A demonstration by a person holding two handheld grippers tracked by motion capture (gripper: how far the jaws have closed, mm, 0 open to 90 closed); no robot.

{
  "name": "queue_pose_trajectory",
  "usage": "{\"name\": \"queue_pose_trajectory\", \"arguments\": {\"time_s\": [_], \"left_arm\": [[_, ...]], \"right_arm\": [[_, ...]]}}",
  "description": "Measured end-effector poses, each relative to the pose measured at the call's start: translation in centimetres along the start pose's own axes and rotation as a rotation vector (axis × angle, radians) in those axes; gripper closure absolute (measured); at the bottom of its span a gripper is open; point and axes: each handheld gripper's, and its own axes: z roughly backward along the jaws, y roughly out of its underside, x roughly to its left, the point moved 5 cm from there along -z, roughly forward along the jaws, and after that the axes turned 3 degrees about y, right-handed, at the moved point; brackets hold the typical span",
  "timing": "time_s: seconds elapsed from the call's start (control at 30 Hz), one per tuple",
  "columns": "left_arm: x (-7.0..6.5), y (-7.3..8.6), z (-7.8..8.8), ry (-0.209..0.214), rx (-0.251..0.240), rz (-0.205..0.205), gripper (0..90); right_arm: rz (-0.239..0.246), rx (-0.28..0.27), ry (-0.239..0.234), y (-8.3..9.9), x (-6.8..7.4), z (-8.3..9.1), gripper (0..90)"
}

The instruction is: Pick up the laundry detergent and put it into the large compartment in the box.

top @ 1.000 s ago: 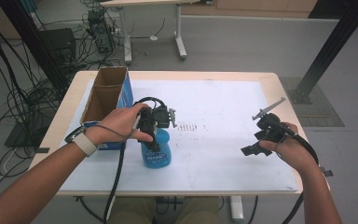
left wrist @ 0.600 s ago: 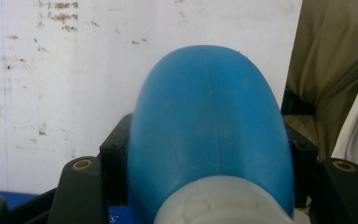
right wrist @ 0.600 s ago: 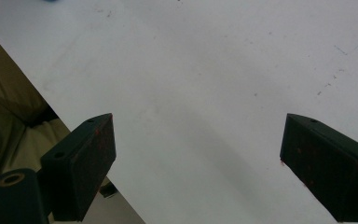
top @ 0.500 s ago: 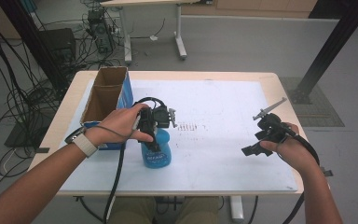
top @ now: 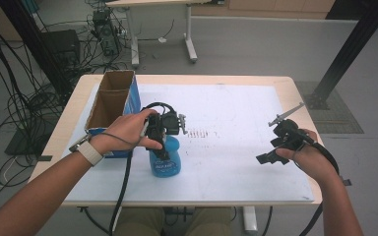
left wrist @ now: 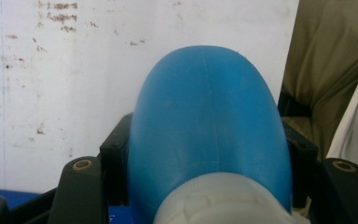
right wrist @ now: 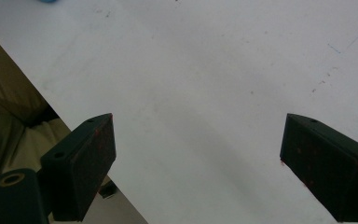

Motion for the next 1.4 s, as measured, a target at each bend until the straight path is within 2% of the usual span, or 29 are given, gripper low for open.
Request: {"name": "queue_pose_trajectory", "arguments": {"time_s": [0.2, 0.4, 0.57, 0.63, 0.8, 1.07, 1.4], "left_arm": [[-0.5, 0.1, 1.7, 0.022, -0.032, 0.044, 37.6], [-1.6, 0.1, 4.2, -0.004, -0.053, 0.103, 37.6], [-2.0, -0.2, 6.1, -0.016, -0.046, 0.157, 37.6], [-2.2, -0.2, 6.7, -0.03, -0.045, 0.166, 37.6], [-2.5, -0.4, 7.6, -0.05, -0.034, 0.192, 37.6], [-2.4, -0.7, 8.3, -0.053, -0.021, 0.241, 37.6], [-1.9, -0.8, 10.4, -0.07, -0.027, 0.355, 37.6]], "right_arm": [[-0.005, -0.002, 0.004, 0.2, 0.1, 0.1, 10.3], [0.001, -0.007, 0.006, 0.2, 0.1, 0.2, 10.3], [0.006, -0.012, 0.004, -0.1, 0.3, 0.1, 10.3], [0.008, -0.014, 0.003, -0.2, 0.3, 0.1, 10.3], [0.013, -0.016, 0.001, -0.3, 0.4, 0.3, 10.3], [0.018, -0.02, 0.006, -0.3, 0.5, 0.5, 10.3], [0.025, -0.024, 0.009, -0.5, 0.5, 0.9, 10.3]]}}
